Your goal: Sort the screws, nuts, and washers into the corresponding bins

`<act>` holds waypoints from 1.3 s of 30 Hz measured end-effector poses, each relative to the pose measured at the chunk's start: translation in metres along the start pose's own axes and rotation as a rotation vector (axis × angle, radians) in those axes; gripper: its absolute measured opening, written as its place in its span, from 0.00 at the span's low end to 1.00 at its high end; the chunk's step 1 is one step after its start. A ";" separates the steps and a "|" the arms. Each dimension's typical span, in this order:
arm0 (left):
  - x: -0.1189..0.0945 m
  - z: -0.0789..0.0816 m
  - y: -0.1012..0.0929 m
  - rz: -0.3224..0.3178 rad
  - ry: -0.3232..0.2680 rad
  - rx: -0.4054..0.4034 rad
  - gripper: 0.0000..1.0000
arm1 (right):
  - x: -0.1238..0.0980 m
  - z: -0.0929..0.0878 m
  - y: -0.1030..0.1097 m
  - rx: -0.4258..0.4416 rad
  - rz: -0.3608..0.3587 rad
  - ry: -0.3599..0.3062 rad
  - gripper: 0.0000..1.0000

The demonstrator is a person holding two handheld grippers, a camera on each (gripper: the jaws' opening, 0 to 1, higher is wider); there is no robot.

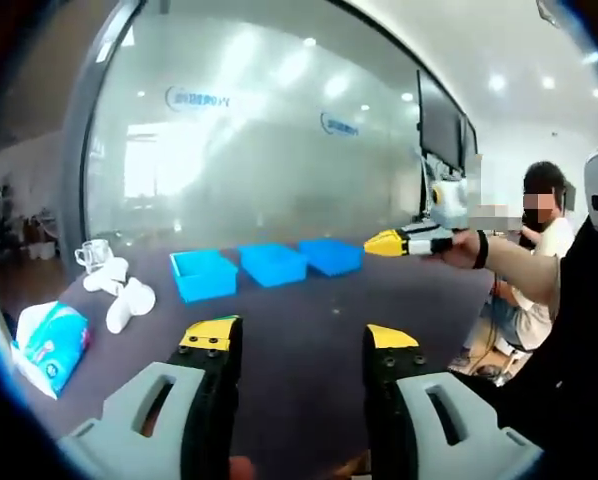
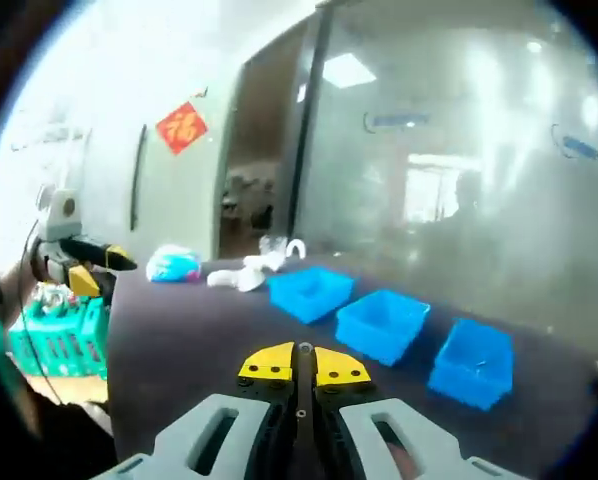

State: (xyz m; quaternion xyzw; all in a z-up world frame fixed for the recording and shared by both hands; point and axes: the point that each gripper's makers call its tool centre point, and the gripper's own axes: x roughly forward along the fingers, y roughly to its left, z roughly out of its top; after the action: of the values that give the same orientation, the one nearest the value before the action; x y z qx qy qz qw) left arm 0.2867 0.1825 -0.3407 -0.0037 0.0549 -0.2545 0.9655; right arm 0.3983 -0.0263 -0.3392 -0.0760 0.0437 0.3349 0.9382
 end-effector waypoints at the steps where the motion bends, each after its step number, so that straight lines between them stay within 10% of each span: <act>1: 0.000 0.001 0.000 0.001 -0.003 0.001 0.47 | -0.002 -0.001 -0.001 0.022 -0.017 -0.008 0.02; 15: -0.002 0.006 0.003 0.037 -0.026 0.011 0.48 | 0.020 0.040 -0.020 0.034 -0.111 -0.149 0.02; 26: -0.004 0.010 0.004 0.052 -0.051 -0.002 0.48 | 0.100 0.075 -0.047 -0.033 -0.114 -0.117 0.02; 39: -0.012 0.010 0.012 0.078 -0.058 -0.020 0.48 | 0.180 0.066 -0.090 0.025 -0.177 -0.010 0.02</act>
State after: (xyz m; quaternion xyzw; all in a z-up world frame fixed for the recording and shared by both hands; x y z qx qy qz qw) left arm 0.2830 0.1989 -0.3302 -0.0185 0.0295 -0.2158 0.9758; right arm 0.5964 0.0278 -0.2874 -0.0660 0.0362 0.2505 0.9652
